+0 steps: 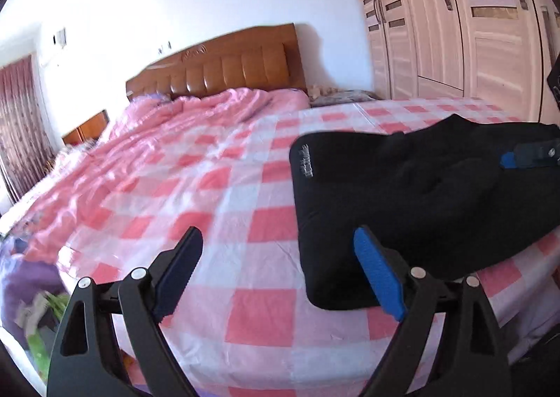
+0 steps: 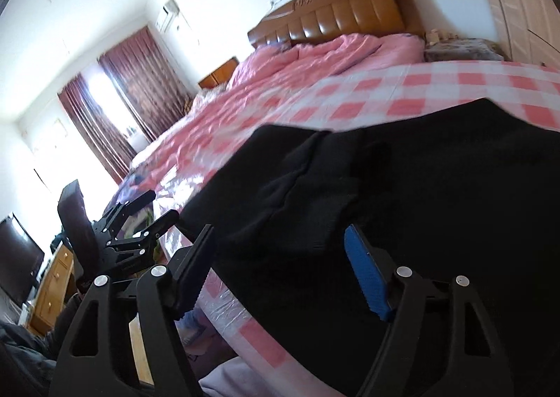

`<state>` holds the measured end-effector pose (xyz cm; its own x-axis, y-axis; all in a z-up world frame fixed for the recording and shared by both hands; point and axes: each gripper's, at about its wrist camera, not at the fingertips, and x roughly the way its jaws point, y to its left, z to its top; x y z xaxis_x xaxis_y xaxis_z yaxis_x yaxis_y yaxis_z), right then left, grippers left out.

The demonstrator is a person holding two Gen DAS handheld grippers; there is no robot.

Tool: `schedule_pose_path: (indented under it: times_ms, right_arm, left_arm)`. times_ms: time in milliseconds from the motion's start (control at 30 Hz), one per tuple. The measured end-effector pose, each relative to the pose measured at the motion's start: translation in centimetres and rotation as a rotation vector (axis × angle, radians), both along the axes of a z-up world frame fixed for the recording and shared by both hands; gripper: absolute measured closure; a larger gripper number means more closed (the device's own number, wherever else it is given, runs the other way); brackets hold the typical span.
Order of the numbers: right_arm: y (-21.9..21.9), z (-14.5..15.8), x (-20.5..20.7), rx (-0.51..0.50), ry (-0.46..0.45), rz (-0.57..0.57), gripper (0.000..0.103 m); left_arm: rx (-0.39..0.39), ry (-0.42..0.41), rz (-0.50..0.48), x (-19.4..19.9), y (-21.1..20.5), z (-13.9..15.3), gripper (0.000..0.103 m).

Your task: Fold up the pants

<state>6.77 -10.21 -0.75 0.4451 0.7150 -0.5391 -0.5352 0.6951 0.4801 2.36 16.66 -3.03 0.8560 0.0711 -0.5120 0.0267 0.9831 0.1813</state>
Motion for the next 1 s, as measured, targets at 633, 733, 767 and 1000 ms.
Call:
schedule_pose_path:
  times_ms: [633,733,767,1000]
  right_arm:
    - [0.5,-1.1,0.9,-0.094,0.069,-0.097,0.093]
    - [-1.0,-1.5,0.6,-0.153,0.074,-0.163,0.088]
    - [-1.4,-1.9,0.8,-0.144,0.089,-0.160,0.086]
    - [-3.0,-1.9,1.8,-0.017,0.136,-0.150,0.005]
  left_arm:
    - [0.001,0.035,-0.100,0.7,-1.5,-3.1,0.017]
    - [0.021,0.027,-0.103,0.8,-2.1,-2.9,0.017]
    - [0.023,0.033,-0.109,1.0,-2.2,-3.1,0.017]
    - [-0.025,0.055,-0.103,1.3,-1.4,-3.2,0.016]
